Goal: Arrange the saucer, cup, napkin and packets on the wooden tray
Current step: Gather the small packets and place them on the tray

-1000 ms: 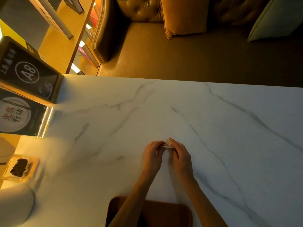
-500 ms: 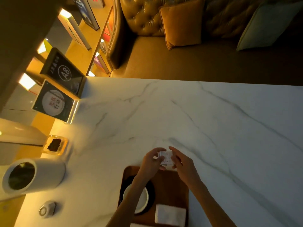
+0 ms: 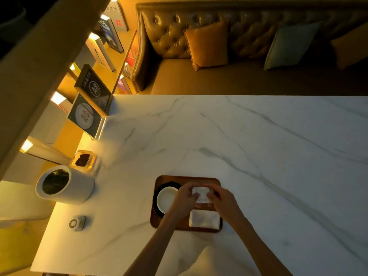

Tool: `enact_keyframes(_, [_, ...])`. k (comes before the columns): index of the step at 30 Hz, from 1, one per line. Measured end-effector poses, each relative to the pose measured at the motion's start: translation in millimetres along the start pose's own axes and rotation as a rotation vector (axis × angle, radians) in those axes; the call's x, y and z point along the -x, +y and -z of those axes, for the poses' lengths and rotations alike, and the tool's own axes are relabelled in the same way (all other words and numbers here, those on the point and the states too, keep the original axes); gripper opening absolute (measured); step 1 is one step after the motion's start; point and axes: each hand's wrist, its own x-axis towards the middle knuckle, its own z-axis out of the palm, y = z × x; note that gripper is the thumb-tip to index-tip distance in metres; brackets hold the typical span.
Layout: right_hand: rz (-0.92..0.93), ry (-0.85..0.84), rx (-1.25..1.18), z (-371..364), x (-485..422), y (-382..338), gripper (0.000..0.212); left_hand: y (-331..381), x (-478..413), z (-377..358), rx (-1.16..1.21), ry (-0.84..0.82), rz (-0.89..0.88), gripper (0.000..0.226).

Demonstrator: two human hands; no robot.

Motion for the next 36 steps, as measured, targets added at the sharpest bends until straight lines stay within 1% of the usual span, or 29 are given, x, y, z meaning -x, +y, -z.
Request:
enact_keyframes(3, [-0.031,-0.01,-0.079,0,23,10,0.022,-8,19,-11,0.081,-0.049,0.045,0.029])
enact_keyframes(8, [-0.141,0.01,-0.381,-1,45,24,0.028,-17,36,-23,0.161,-0.046,0.079,0.029])
enact_keyframes(10, [-0.212,0.047,-0.463,-1,52,29,0.024,-15,39,-25,0.162,-0.077,0.068,0.029])
enact_keyframes(12, [-0.265,0.078,-0.495,-1,56,34,0.02,-15,41,-25,0.172,-0.11,0.06,0.029])
enact_keyframes(14, [-0.29,0.079,-0.546,1,58,35,0.02,-14,42,-25,0.196,-0.114,0.068,0.029])
enact_keyframes(17, [-0.3,0.055,-0.601,3,56,33,0.023,-15,39,-26,0.258,-0.077,0.117,0.03])
enact_keyframes(21, [-0.327,-0.02,-0.708,9,49,30,0.029,-13,33,-25,0.41,-0.054,0.208,0.027])
enact_keyframes(25, [-0.319,-0.129,-0.825,21,37,25,0.033,-11,23,-14,0.585,-0.11,0.253,0.027])
enact_keyframes(27, [-0.326,-0.135,-0.815,26,29,23,0.033,-11,16,-8,0.663,-0.147,0.259,0.029])
enact_keyframes(29, [-0.348,-0.105,-0.75,29,20,21,0.03,-12,9,-5,0.701,-0.153,0.28,0.031])
enact_keyframes(32, [-0.377,-0.064,-0.684,31,6,19,0.027,-12,-4,-3,0.768,-0.175,0.345,0.034])
enact_keyframes(36, [-0.422,0.008,-0.613,30,-13,20,0.02,-16,-24,-2,0.866,-0.214,0.421,0.031])
